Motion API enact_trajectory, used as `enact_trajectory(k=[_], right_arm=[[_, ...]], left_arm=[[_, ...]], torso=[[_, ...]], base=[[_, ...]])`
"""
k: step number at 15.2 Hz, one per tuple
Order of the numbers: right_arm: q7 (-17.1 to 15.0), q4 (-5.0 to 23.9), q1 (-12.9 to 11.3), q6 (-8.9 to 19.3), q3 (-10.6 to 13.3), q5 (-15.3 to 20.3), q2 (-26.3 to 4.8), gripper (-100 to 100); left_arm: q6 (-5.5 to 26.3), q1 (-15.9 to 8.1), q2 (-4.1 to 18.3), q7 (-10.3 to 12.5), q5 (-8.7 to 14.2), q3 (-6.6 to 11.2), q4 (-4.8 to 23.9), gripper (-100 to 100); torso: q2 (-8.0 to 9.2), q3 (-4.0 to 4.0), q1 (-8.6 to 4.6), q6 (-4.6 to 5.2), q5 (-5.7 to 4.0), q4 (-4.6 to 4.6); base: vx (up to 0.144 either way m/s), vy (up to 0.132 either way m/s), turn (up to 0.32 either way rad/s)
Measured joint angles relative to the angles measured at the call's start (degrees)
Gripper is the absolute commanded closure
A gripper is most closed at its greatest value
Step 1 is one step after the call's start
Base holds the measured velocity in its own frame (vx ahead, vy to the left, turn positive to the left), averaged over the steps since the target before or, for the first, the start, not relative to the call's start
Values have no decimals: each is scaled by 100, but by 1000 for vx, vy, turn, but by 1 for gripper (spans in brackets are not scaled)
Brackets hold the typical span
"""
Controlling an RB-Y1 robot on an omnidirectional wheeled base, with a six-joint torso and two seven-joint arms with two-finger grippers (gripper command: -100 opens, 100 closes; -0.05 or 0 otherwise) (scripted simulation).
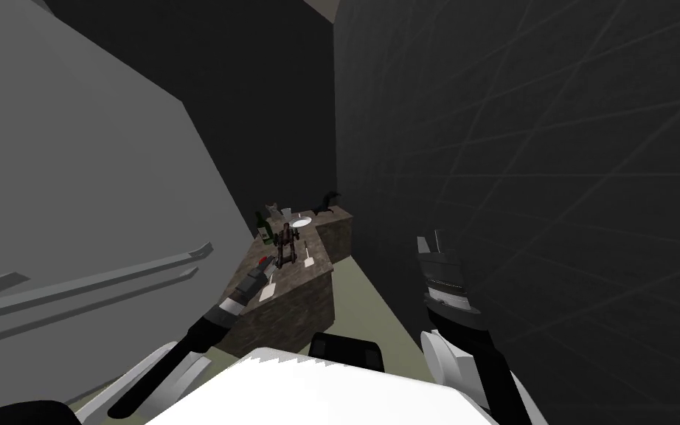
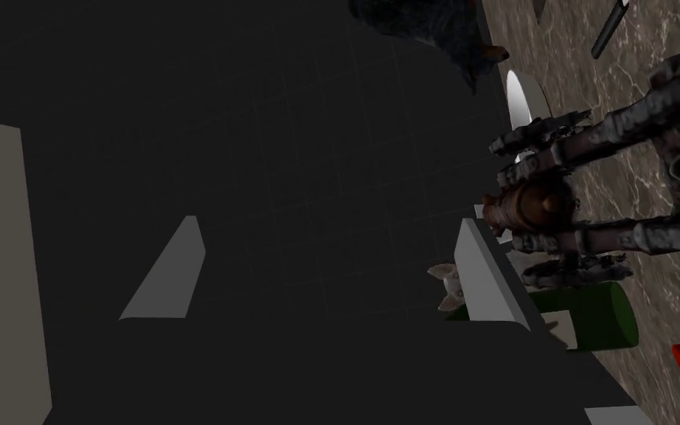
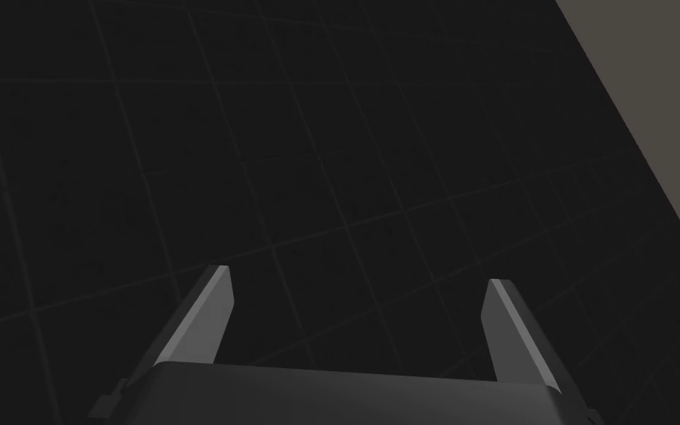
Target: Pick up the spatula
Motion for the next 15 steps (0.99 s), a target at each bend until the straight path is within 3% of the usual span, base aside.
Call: enact_trajectory(k=[9,15], right_arm=[[0,0,0,0,0,0,0,0],[0,0,0,0,0,0,0,0]], left_arm=[[167,432,1008,-163,543,3,580,-100],[467,708,1726,-290,962,-15,897,-100]], torso=[[-1,-1,-3,1,-1,0],[-5,-3,-3,-1,-1,-1]], base=[[20,-30,-83],[30,-32,-98]])
